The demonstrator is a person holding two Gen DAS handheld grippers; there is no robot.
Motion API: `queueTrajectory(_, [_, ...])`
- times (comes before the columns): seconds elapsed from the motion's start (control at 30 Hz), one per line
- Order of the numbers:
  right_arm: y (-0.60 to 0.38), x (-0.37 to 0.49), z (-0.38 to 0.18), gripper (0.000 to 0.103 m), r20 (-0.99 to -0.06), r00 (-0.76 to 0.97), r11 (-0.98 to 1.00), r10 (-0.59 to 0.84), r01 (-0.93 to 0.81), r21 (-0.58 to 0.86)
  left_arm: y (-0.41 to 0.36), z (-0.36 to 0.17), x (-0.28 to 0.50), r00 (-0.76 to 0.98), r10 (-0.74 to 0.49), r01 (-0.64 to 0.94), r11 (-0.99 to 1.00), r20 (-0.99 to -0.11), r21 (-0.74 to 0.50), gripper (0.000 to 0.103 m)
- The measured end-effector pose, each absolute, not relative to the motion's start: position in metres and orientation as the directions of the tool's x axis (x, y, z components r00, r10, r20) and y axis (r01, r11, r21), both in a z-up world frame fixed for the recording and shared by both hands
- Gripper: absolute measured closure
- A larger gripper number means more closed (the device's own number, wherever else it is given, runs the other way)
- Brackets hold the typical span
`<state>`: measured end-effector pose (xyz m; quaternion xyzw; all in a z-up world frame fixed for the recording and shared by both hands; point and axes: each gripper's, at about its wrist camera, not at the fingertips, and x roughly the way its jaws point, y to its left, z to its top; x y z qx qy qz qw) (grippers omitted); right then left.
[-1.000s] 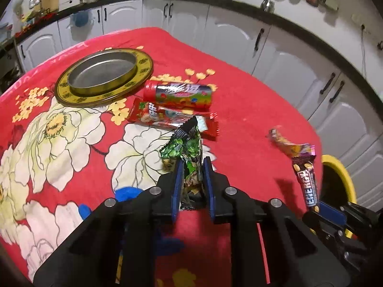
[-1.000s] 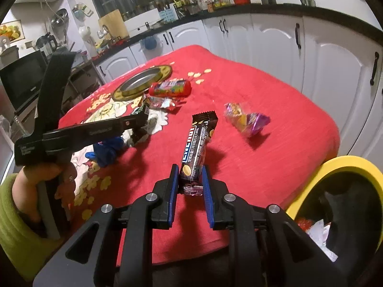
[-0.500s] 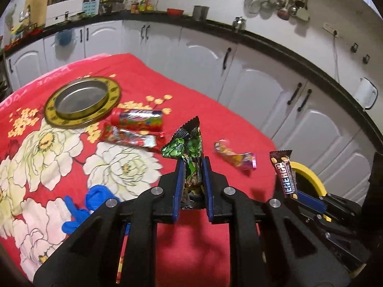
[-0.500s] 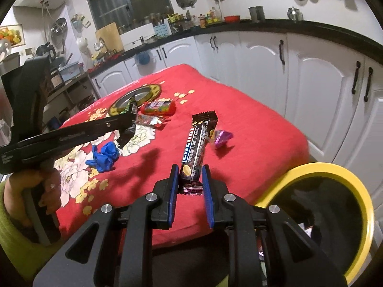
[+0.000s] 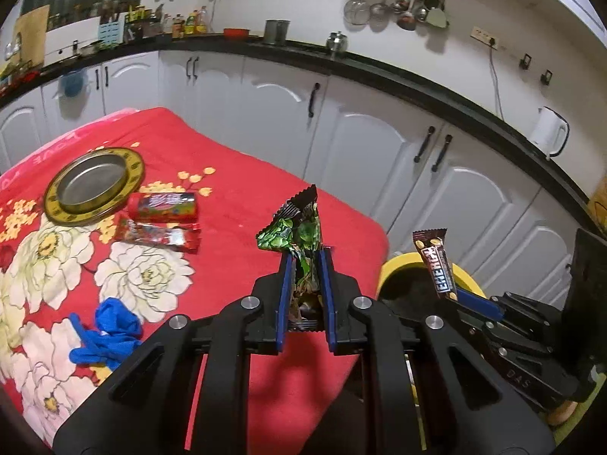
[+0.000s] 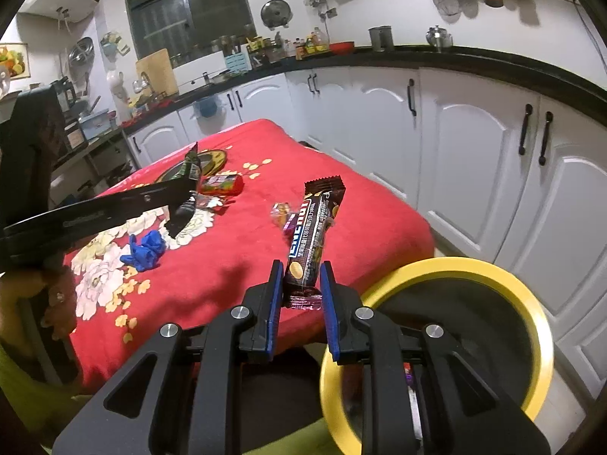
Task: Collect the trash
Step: 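Carry the green snack bag and chocolate bar over the yellow bin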
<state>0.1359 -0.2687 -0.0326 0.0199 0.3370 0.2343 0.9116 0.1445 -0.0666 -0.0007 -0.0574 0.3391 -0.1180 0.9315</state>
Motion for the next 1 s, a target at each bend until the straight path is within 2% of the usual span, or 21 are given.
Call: queueTrajectory(1.0, [-0.356, 0.128, -0.039, 0.084, -0.619, 0.731, 0.957, 0.287, -0.239, 0.162, -0.156, -0.011, 0.126, 0.665, -0.415, 0.396, 0.901, -0.621, -0.179, 0.094])
